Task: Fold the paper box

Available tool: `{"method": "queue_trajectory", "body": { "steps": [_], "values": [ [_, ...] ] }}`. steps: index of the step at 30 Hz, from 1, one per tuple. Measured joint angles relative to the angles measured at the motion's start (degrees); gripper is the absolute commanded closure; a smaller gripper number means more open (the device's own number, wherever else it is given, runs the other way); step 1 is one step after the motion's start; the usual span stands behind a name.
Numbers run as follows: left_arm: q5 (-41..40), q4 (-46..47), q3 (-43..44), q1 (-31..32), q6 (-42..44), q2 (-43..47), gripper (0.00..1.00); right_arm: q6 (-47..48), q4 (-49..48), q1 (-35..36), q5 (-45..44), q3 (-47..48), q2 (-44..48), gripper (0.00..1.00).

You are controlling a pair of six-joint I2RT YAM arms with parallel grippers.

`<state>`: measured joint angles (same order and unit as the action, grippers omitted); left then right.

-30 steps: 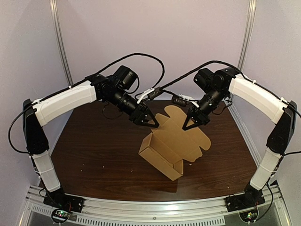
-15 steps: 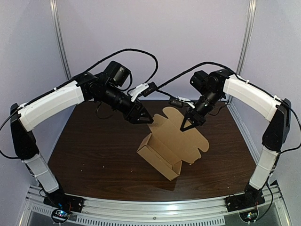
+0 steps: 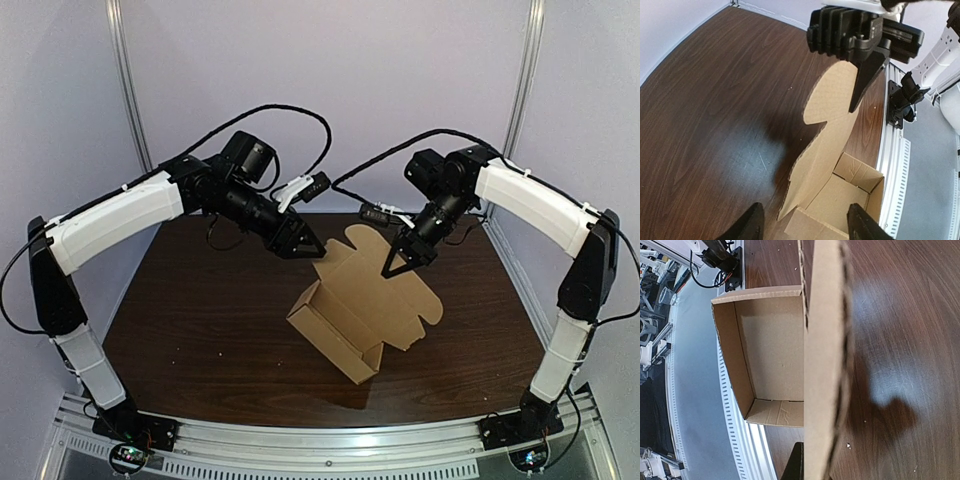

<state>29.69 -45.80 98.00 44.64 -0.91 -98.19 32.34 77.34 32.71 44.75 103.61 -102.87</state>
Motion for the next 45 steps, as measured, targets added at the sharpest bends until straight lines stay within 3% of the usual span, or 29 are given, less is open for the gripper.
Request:
{"method": "queue_trajectory", "body": {
  "steps": [5, 11, 16, 21, 25, 27, 30, 37, 41, 45],
  "values": [
    [-0.1, 2.1, 0.0, 1.1, -0.2, -0.9, 0.80, -3.1, 0.3, 0.0, 2.7, 1.0, -0.1, 1.00],
    [-2.9, 4.7, 0.0, 2.0, -1.4, -1.0, 1.00, -7.5, 1.1, -0.2, 5.8, 3.5, -1.8, 1.00],
    [-11.0, 7.1, -0.6, 4.5, -2.7, -1.0, 1.00, -12.7, 0.9, -1.6, 8.7, 3.7, -3.0, 1.00],
    [-27.7, 10.9, -1.8, 9.8, -6.4, -0.9, 1.00, -21.2, -3.2, -3.5, 12.9, 0.8, -3.1, 1.00],
    [-36.2, 13.9, -3.6, 11.8, -11.9, -0.9, 0.98, -29.0, -9.2, -4.6, 17.8, -2.7, -3.1, 1.00],
    [-37.6, 15.9, -4.9, 11.9, -14.2, -0.9, 0.94, -32.3, -11.8, -5.0, 19.7, -4.1, -3.0, 1.00],
    [-37.5, 18.1, -5.4, 11.8, -15.8, -1.0, 0.79, -34.0, -12.9, -5.9, 20.9, -4.5, -3.0, 1.00],
    [-35.4, 14.5, 3.5, 12.1, -10.3, -1.0, 0.48, -22.8, -7.9, -7.0, 17.3, -3.2, -2.4, 1.00],
    [-33.2, 10.4, 7.5, 10.4, -6.2, 1.2, 0.48, -12.6, -3.5, -7.0, 13.2, -3.2, -1.0, 1.00],
    [-25.9, 6.4, 8.2, 3.6, -5.2, 2.5, 0.52, -4.5, -1.8, -6.1, 10.3, -3.2, 1.7, 1.00]
  ]
}}
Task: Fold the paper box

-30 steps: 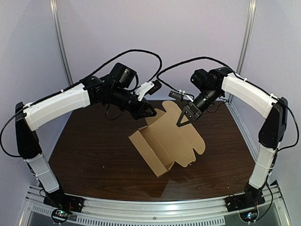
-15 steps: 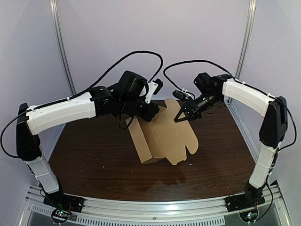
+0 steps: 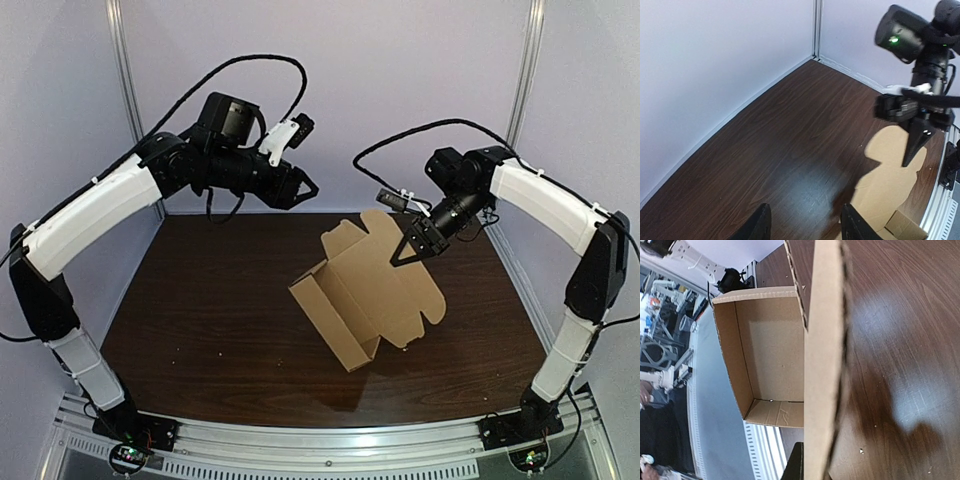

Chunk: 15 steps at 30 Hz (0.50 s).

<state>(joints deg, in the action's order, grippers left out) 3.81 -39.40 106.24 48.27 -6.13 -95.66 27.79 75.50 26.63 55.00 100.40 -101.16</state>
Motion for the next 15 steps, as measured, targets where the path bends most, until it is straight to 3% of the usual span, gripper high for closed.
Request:
{"method": "queue_trajectory", "body": {
  "steps": [5, 15],
  "values": [
    [11.7, -3.3, -0.7, -6.2, 0.3, -2.5, 0.52, 6.5, 0.9, 3.0, -2.4, 0.2, 4.0, 1.00],
    [30.1, -7.1, -2.3, -4.8, 1.8, -5.4, 0.55, 8.7, 1.3, 5.7, -5.7, 1.7, 2.6, 1.00]
  ]
}}
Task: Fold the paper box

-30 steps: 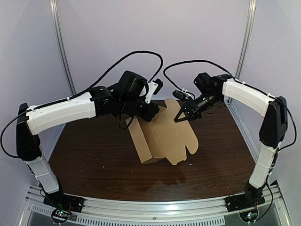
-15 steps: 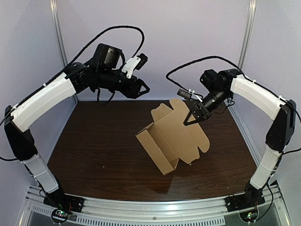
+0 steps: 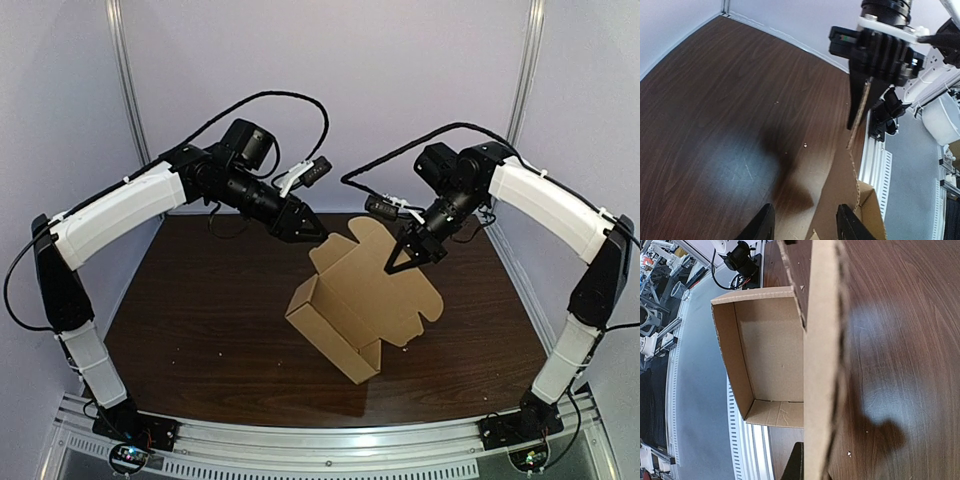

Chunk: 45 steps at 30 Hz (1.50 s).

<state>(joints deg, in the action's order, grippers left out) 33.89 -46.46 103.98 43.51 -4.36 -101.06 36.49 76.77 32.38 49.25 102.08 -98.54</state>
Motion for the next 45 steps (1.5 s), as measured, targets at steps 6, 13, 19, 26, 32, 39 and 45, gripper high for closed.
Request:
{"method": "queue_trajectory", "body": {
  "steps": [6, 13, 19, 26, 32, 39, 45],
  "values": [
    [5.4, -1.9, -0.6, 0.0, 1.5, 0.2, 0.55, -1.2, 0.2, 0.0, -1.3, 1.7, -1.8, 1.00],
    [7.4, -3.0, -2.0, 0.0, 2.4, 0.2, 0.61, -2.2, 0.2, 0.0, -0.7, 3.4, -2.6, 1.00],
    [7.8, -2.9, -2.1, 0.6, 2.5, 0.1, 0.53, -2.1, 0.2, 0.0, 0.4, 4.5, -2.7, 1.00],
    [-0.7, -4.9, -1.4, -0.3, 4.9, 3.6, 0.51, -1.4, 0.2, 0.0, 0.2, 3.5, -2.7, 1.00],
    [-5.5, -5.4, 3.2, -4.5, 2.7, 2.6, 0.56, -0.4, 0.2, 0.0, 0.4, 3.2, -2.7, 1.00],
    [-2.1, -7.1, 3.3, -1.8, 2.4, -2.1, 0.55, -0.5, 0.2, 0.0, 0.5, 3.5, -2.7, 1.00],
    [4.0, -7.7, 3.1, -0.5, 3.3, -2.0, 0.55, -0.7, 0.3, 0.1, 0.9, 3.9, -2.8, 1.00]
  ]
}}
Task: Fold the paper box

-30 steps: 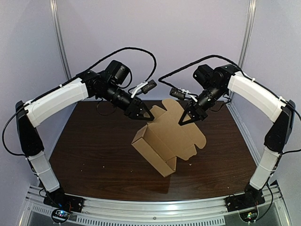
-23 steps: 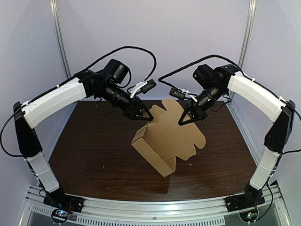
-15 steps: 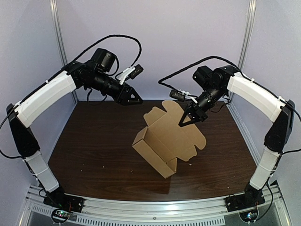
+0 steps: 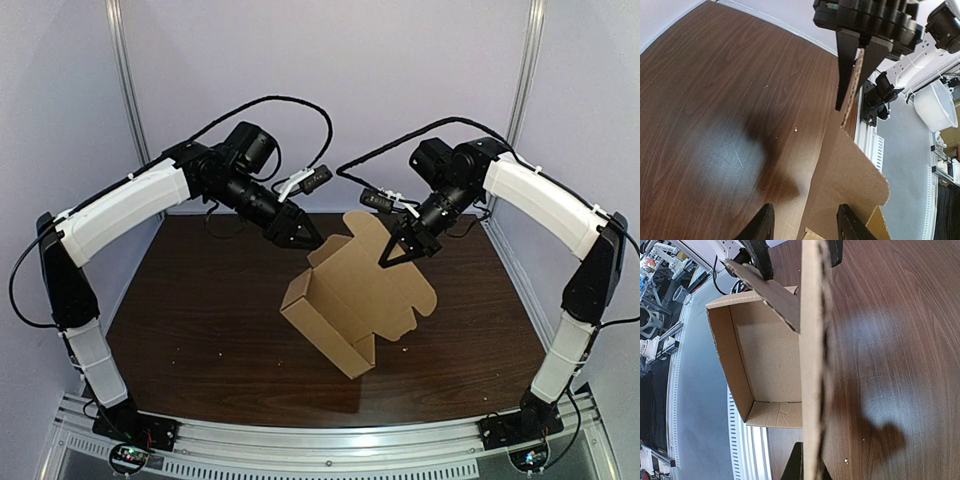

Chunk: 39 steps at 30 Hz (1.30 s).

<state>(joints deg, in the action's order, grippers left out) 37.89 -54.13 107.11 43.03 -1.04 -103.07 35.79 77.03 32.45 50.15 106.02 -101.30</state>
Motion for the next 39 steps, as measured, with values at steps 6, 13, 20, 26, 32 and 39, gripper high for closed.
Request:
{"method": "queue_trajectory", "body": {
  "steps": [6, 13, 20, 26, 32, 39],
  "values": [
    [4.1, 0.0, -1.0, 1.3, 1.6, 0.0, 0.55, -0.2, 0.3, 0.1, 0.0, 0.0, -0.1, 1.00],
    [6.1, 0.1, -1.3, 3.0, 2.4, -0.3, 0.62, 1.1, 0.6, 0.1, 1.7, 0.3, -0.1, 1.00],
    [7.7, 0.9, -1.3, 3.0, 2.6, -2.7, 0.68, 4.0, 3.6, 0.3, 1.4, 0.2, -0.1, 1.00],
    [11.2, 1.6, -1.5, 3.2, 2.8, -4.1, 0.57, 6.6, 4.7, 1.6, 0.6, 0.2, -0.1, 0.99],
    [17.0, 3.6, -2.4, 5.1, 4.3, -4.2, 0.63, 9.1, 3.7, 3.1, 2.1, 0.2, 1.7, 0.99],
    [19.3, 5.6, -2.8, 5.6, 5.8, -4.2, 0.93, 9.2, 3.7, 3.2, 3.3, 0.2, 3.2, 0.98]
  ]
}}
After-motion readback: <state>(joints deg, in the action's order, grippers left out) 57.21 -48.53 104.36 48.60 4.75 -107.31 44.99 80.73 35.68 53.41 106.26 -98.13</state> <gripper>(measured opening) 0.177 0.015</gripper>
